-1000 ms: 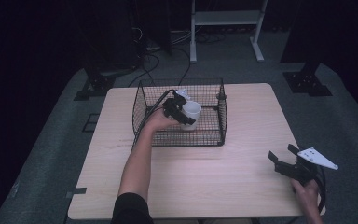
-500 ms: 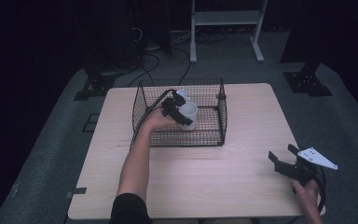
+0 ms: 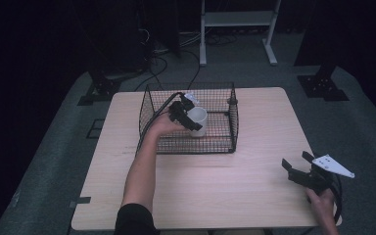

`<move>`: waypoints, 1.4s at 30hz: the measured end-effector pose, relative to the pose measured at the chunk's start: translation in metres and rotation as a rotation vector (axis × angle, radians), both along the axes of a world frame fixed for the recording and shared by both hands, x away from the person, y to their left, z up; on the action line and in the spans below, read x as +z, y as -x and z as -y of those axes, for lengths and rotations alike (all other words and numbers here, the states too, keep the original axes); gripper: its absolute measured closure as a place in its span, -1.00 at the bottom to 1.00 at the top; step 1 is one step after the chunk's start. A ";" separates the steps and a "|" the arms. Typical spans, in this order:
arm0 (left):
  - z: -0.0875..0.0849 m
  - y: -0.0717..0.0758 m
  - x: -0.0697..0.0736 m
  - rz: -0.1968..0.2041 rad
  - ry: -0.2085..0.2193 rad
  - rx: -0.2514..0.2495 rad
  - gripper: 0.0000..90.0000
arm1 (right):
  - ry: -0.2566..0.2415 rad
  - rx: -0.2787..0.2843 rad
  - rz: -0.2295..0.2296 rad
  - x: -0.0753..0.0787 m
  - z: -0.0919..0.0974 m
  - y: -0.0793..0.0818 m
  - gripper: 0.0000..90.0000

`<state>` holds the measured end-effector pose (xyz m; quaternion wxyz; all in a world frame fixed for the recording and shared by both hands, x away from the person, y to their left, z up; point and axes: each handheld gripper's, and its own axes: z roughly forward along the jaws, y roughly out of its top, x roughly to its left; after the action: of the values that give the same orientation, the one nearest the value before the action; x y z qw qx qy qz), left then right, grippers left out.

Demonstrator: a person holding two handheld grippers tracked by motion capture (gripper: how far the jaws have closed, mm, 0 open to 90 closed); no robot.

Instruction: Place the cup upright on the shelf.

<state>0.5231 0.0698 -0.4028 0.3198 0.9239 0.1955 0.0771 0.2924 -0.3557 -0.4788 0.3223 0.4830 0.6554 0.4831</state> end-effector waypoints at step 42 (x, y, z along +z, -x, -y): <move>-0.005 0.032 0.050 0.143 0.057 0.015 -0.78 | 0.003 -0.002 -0.001 0.000 -0.001 0.000 -0.71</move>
<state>0.4909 0.0747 -0.3525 0.3586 0.9050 0.1813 0.1398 0.2923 -0.3551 -0.4788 0.3232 0.4836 0.6557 0.4814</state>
